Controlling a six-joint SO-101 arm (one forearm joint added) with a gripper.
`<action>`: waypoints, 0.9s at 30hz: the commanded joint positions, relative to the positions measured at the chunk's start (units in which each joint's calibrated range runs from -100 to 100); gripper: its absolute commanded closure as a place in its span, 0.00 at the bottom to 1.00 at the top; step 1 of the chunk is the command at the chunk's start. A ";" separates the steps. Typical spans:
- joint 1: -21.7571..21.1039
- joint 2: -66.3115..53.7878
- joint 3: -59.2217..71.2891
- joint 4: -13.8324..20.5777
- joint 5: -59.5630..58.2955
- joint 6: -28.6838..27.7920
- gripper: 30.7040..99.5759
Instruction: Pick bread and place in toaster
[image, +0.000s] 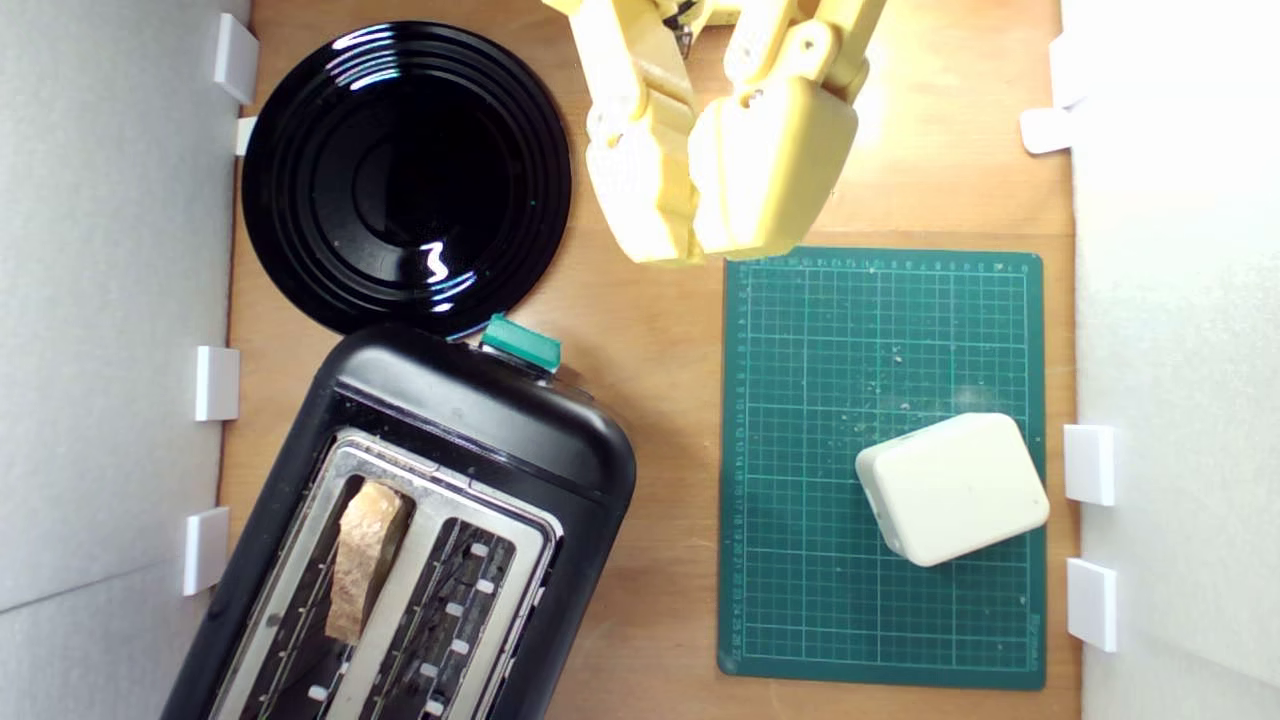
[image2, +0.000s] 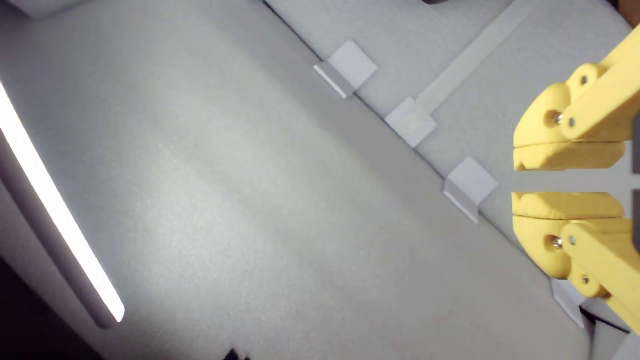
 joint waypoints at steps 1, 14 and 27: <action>-1.90 -1.75 0.00 0.51 -0.07 -2.75 0.74; -3.43 -14.89 24.78 -0.49 -0.32 -7.51 0.81; -3.43 -37.85 68.90 -1.66 -4.42 -7.35 0.81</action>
